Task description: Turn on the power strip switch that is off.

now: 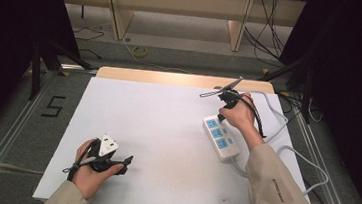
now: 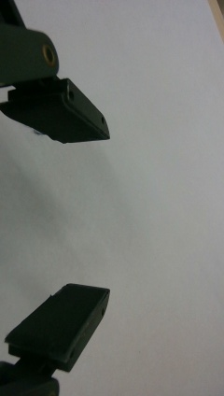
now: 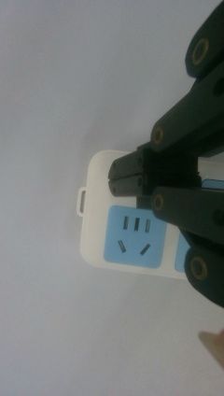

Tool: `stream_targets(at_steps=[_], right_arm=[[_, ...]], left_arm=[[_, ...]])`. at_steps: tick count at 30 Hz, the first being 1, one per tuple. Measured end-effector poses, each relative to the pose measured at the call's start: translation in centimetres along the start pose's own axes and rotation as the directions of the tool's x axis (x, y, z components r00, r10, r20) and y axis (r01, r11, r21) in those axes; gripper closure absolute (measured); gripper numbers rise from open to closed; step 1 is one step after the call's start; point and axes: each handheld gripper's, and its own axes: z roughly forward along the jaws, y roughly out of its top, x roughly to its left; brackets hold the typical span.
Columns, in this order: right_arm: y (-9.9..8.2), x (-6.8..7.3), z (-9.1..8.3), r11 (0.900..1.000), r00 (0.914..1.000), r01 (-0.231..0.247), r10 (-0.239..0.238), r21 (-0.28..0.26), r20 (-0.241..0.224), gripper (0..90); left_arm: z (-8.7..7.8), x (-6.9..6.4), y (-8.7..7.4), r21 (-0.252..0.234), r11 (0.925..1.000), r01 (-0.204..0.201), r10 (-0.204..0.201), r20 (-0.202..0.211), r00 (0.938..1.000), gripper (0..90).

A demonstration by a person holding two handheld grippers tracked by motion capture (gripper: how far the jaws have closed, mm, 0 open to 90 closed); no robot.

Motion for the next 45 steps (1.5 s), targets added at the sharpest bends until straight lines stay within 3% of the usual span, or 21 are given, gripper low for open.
stream_targets(at_steps=[24, 29, 45], right_arm=[[-2.2, 0.8, -2.0, 0.9981, 0.9991, 0.031, -0.033, -0.053, -0.028, 87.6], [-3.0, 1.0, -2.2, 0.9982, 0.9985, 0.037, -0.039, -0.047, -0.039, 85.9], [-6.3, 2.2, -3.4, 0.9899, 0.9945, 0.079, -0.087, -0.118, -0.059, 80.5]], left_arm=[[0.0, -0.1, 0.0, 0.004, 1.0, -0.006, 0.006, 0.002, 1.0, 19.4], [0.1, -0.1, -0.1, 0.001, 1.0, -0.004, 0.004, 0.003, 1.0, 19.3], [0.2, -0.1, -0.2, 0.004, 1.0, 0.004, -0.004, 0.007, 1.0, 19.0]])
